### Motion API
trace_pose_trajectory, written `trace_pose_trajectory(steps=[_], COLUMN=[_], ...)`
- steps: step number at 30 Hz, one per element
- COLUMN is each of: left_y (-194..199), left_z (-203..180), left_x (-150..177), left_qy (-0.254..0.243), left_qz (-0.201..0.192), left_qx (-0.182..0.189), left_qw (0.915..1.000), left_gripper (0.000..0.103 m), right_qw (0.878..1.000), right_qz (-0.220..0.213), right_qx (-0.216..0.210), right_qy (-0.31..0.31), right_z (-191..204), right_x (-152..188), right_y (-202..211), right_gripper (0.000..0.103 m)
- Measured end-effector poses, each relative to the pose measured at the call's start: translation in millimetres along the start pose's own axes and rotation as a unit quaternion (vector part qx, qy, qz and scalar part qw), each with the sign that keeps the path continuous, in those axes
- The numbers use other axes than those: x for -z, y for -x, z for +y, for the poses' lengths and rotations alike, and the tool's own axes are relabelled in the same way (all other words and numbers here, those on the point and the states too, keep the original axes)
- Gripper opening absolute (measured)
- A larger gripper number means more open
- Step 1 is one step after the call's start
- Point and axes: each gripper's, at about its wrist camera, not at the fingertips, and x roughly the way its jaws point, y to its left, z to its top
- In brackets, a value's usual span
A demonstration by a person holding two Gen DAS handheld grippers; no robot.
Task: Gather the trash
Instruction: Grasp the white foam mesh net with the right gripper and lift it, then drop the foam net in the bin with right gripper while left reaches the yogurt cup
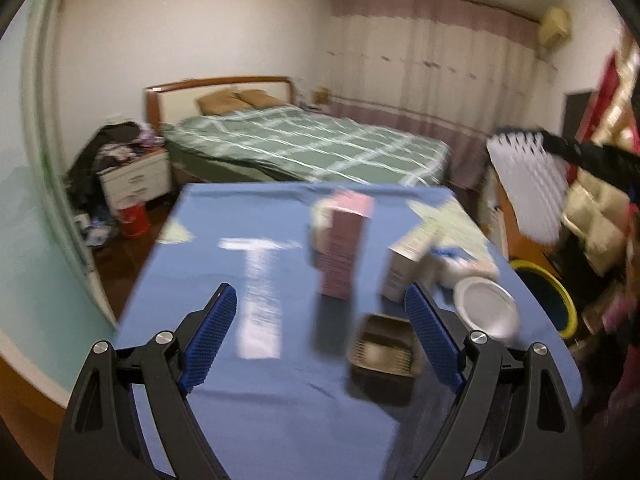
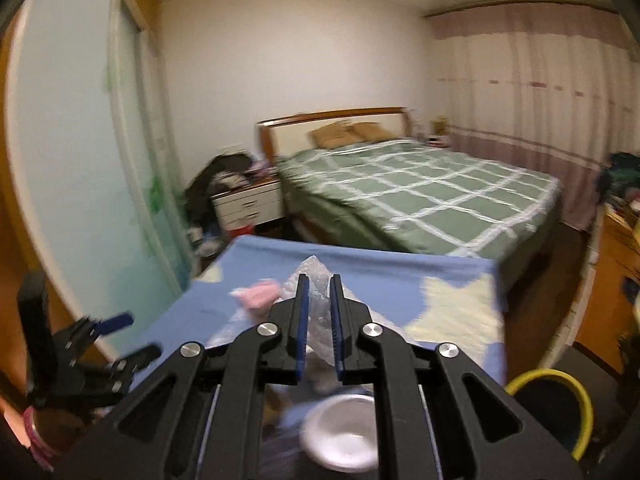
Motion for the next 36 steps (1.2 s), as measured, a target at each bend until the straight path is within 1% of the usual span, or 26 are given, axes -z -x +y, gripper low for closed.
trace_pose_trajectory(steps=[2, 4, 5, 6, 8, 11, 14, 17, 20, 22, 25, 28, 36], left_y=[-10, -22, -27, -32, -47, -62, -78, -88, -100, -105, -112, -121, -136], left_z=[-19, -42, -50, -57, -77, -99, -122, -139, -151, -154, -159, -163, -170], left_x=[4, 8, 9, 10, 15, 22, 29, 35, 38, 39, 40, 40, 42], left_qy=[-0.018, -0.037, -0.044, -0.048, -0.059, -0.071, -0.086, -0.1, -0.11, -0.113, -0.117, -0.122, -0.127], left_qz=[0.01, 0.022, 0.028, 0.034, 0.052, 0.072, 0.092, 0.107, 0.121, 0.127, 0.135, 0.142, 0.149], left_qx=[0.026, 0.053, 0.062, 0.07, 0.091, 0.108, 0.119, 0.124, 0.122, 0.117, 0.111, 0.102, 0.095], left_qw=[0.9995, 0.9977, 0.9967, 0.9958, 0.9928, 0.9889, 0.985, 0.9814, 0.9791, 0.9785, 0.9776, 0.977, 0.976], left_gripper=[0.085, 0.085, 0.085, 0.085, 0.085, 0.085, 0.085, 0.085, 0.085, 0.085, 0.085, 0.085, 0.085], right_qw=[0.999, 0.997, 0.996, 0.993, 0.988, 0.979, 0.975, 0.972, 0.968, 0.966, 0.964, 0.964, 0.966], right_qz=[0.002, 0.016, 0.019, 0.028, 0.041, 0.064, 0.076, 0.089, 0.091, 0.092, 0.092, 0.09, 0.079], right_qx=[0.03, 0.066, 0.076, 0.097, 0.122, 0.157, 0.168, 0.165, 0.172, 0.173, 0.172, 0.17, 0.159], right_qy=[-0.019, -0.047, -0.053, -0.066, -0.084, -0.11, -0.123, -0.143, -0.156, -0.169, -0.179, -0.182, -0.187], right_z=[-27, -66, -76, -95, -122, -166, -196, -231, -246, -253, -261, -264, -265], right_x=[5, 14, 18, 25, 35, 59, 75, 94, 106, 115, 125, 129, 131], right_y=[5, 7, 7, 6, 4, -1, -6, -17, -25, -25, -23, -20, -13], right_gripper=[0.01, 0.01, 0.01, 0.01, 0.01, 0.01, 0.01, 0.011, 0.013, 0.018, 0.021, 0.022, 0.022])
